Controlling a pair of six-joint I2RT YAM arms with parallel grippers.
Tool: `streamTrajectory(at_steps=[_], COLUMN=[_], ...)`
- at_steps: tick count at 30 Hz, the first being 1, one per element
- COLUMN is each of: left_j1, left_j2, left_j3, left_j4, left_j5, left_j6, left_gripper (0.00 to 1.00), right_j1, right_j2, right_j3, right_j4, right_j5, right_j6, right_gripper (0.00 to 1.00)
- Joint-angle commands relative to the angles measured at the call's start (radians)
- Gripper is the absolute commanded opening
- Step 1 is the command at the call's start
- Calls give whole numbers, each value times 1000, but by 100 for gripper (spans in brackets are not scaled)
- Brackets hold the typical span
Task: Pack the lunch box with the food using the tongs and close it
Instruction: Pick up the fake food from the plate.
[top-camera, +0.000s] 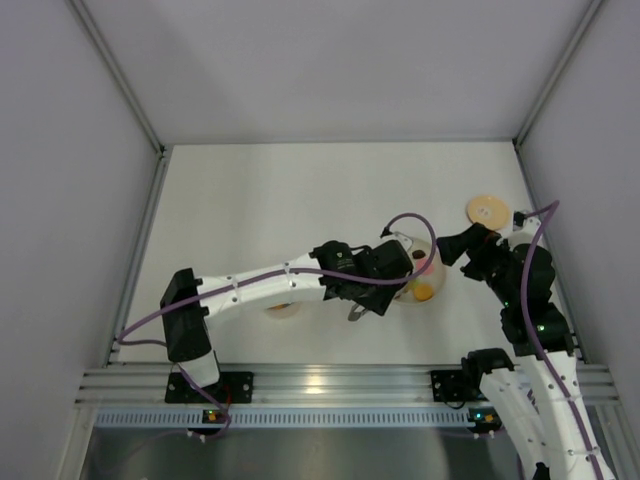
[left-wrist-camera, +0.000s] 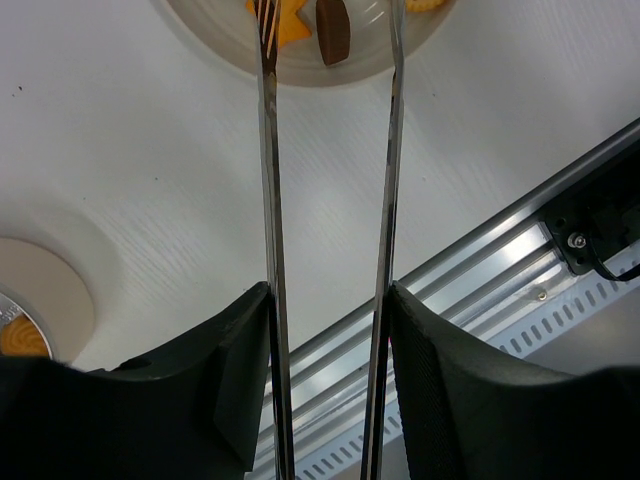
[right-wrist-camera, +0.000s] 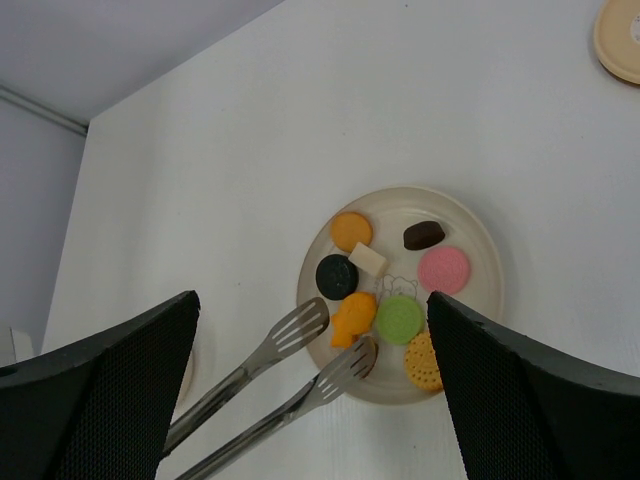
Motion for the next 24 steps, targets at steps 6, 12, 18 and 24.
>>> streamTrajectory(at_steps=[6,12,18,24], left_j1=[-2,-2,-2,-7], left_j2=[20,34,42,37], left_j3=[-42,-65,-70,-68], left_j4=[73,93,102,98], left_j5=[10,27,34,28], left_j6=[5,2,2,-1], left_gripper=[53,52,50,48], right_j1=[-13,-13,-13,-13], right_j2=[-17,-21,-25,-25], right_j3=[30,24,22,24], right_j4=[-4,-4,-9,-12], right_j5=[19,16,22,28], right_j6=[-15,-9,-9,-9], right_gripper=[95,95,95,95])
